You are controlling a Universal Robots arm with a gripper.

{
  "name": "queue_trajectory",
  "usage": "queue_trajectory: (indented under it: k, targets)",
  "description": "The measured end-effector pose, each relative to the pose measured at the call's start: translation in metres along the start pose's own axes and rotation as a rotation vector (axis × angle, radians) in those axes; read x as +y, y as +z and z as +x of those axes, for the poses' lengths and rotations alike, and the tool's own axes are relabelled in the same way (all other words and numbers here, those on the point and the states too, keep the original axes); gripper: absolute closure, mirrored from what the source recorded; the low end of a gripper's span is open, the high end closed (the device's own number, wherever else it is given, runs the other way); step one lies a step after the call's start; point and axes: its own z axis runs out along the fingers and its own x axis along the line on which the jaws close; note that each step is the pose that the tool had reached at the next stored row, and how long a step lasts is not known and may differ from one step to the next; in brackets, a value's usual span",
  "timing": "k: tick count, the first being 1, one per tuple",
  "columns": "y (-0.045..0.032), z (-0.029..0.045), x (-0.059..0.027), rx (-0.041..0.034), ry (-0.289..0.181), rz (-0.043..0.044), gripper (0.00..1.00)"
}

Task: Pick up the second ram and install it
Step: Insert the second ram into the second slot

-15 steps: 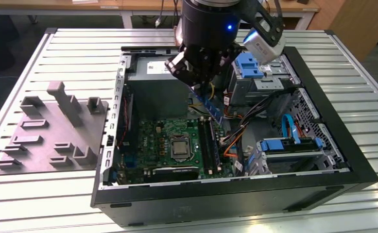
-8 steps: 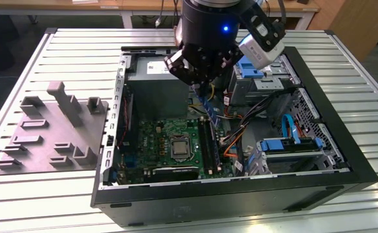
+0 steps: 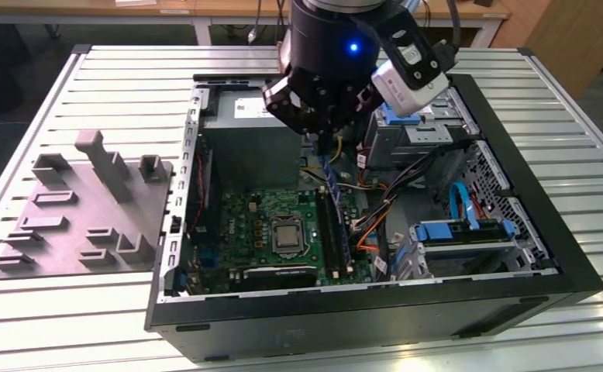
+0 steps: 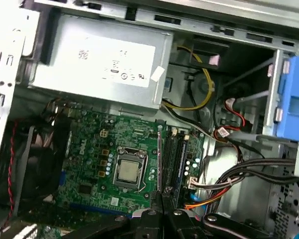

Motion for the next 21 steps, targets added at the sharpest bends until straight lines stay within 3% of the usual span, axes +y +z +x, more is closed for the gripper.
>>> queue_trajectory:
  k: [10, 12, 17, 21]
  targets:
    - [0.0012, 0.0, -0.0001, -0.0079, 0.175, 0.0035, 0.88]
    - [0.0015, 0.0001, -0.0001, -0.0095, 0.176, 0.0032, 0.88]
    - [0.0044, 0.0002, -0.0001, -0.0296, 0.175, -0.0047, 0.88]
    - [0.0104, 0.0003, -0.0005, -0.0332, 0.175, -0.0044, 0.88]
